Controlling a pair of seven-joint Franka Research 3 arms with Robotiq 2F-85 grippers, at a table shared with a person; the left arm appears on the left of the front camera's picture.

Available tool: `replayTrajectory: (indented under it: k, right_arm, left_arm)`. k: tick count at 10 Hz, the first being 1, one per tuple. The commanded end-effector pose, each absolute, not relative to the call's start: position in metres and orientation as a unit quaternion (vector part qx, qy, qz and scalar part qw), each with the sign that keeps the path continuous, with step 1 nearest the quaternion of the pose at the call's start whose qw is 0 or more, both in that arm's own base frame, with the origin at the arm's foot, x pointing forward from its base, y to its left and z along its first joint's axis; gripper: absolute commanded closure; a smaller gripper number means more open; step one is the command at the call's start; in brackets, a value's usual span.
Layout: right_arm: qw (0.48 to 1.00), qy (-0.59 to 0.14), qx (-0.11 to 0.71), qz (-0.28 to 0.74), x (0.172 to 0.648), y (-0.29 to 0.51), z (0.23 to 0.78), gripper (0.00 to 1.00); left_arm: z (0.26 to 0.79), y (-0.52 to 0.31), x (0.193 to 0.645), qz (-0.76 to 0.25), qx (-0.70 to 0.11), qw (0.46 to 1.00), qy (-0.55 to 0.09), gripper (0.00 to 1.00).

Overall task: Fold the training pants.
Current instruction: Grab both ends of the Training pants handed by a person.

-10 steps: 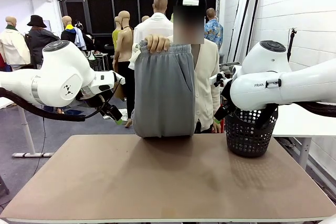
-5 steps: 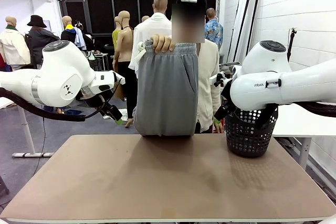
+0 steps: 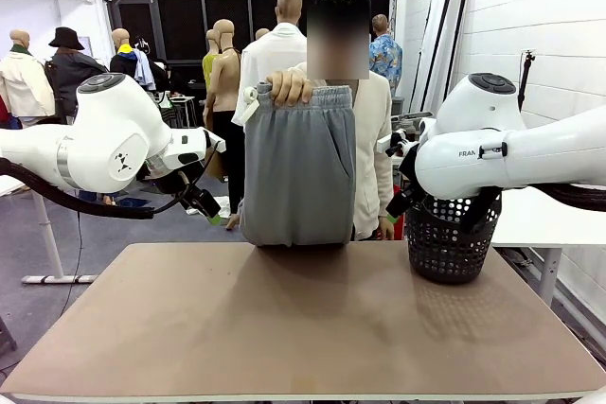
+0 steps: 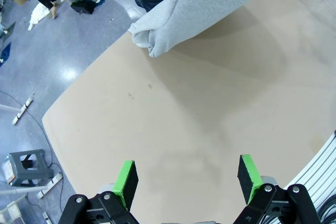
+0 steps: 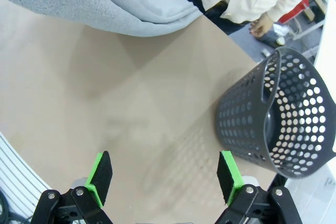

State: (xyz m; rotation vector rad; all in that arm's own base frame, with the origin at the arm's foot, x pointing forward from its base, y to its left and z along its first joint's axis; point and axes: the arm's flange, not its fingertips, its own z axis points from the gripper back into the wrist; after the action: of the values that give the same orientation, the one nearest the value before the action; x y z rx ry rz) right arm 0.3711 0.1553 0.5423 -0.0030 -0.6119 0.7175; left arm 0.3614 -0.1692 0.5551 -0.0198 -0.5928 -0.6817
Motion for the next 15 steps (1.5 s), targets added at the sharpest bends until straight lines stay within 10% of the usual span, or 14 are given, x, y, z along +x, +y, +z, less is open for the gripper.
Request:
replayTrajectory:
  k: [1,15]
  right_arm:
    - [0.878,-0.31,-0.003,0.365,0.374,0.153,0.542,0.0]
    - [0.766,-0.357,0.046,0.533,0.399,0.137,0.536,0.0]
  left_arm:
    - [0.557,-0.168,0.364,-0.347,0.004,0.897,-0.275,0.0]
    - [0.56,-0.133,0.395,-0.569,0.02,0.773,-0.278,0.0]
